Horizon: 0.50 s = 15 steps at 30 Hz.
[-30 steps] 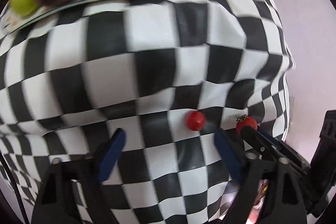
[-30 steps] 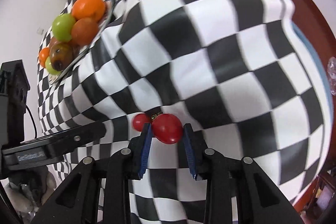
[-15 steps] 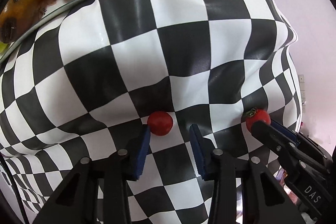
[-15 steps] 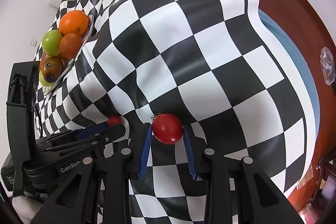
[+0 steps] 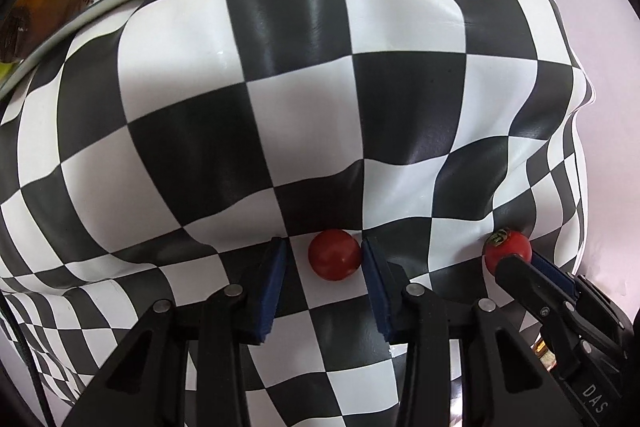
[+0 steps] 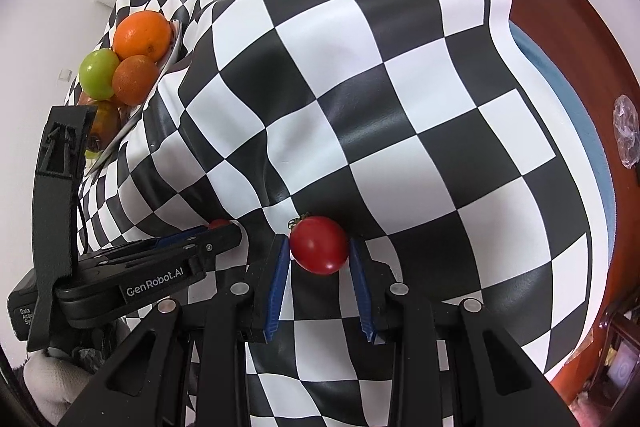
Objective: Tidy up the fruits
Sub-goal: 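Lower both cherry tomatoes onto the plate edge and open both tools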
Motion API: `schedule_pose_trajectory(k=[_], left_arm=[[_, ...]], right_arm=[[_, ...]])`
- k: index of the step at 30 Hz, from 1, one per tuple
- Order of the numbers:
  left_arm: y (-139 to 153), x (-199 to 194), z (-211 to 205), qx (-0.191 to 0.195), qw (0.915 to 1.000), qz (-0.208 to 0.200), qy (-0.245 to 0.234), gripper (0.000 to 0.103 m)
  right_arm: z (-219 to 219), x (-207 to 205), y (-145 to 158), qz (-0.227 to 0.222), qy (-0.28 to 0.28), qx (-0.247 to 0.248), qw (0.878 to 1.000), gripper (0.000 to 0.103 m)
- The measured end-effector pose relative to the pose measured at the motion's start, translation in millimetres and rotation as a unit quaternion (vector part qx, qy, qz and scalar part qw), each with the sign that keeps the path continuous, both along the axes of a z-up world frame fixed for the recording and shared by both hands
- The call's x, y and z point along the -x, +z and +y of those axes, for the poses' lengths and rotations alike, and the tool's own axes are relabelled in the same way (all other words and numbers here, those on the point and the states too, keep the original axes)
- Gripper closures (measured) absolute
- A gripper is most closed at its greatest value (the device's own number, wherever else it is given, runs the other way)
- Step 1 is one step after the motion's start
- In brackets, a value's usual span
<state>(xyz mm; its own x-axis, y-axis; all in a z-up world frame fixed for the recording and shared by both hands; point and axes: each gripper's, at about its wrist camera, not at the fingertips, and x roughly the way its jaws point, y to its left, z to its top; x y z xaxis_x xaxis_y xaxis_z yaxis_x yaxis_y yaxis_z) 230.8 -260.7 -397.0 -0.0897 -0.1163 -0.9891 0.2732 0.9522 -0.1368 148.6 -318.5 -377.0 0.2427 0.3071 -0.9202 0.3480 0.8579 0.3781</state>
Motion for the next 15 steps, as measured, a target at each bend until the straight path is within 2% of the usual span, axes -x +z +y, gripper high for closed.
schedule_pose_trajectory(k=[2,3,4,5,6,15], left_arm=[[-1,1,-2,0.000,1.0000,-0.003,-0.001,0.067],[-1,0,-5,-0.001,1.0000,-0.004,-0.003,0.070],[-1,1,-6,0.002,1.0000,-0.008,-0.005,0.078],[-1,2,-8,0.005,0.9999,-0.009,-0.010,0.079],[10,-10,-3,0.003,0.9999,-0.009,-0.012,0.079],[22,3,-6,0.011,0.9997,-0.021,-0.011,0.079]], right_arm=[[0,0,-1,0.001,0.001,0.000,1.000,0.070],[0,-1,-1,0.001,0.000,0.000,1.000,0.070],[0,-1,-1,0.001,0.000,-0.001,1.000,0.070],[0,-1,-1,0.001,0.000,-0.001,1.000,0.070],[-1,-1,-1,0.001,-0.001,-0.001,1.000,0.070],[-1,-4,3,-0.007,-0.004,-0.004,1.000,0.070]])
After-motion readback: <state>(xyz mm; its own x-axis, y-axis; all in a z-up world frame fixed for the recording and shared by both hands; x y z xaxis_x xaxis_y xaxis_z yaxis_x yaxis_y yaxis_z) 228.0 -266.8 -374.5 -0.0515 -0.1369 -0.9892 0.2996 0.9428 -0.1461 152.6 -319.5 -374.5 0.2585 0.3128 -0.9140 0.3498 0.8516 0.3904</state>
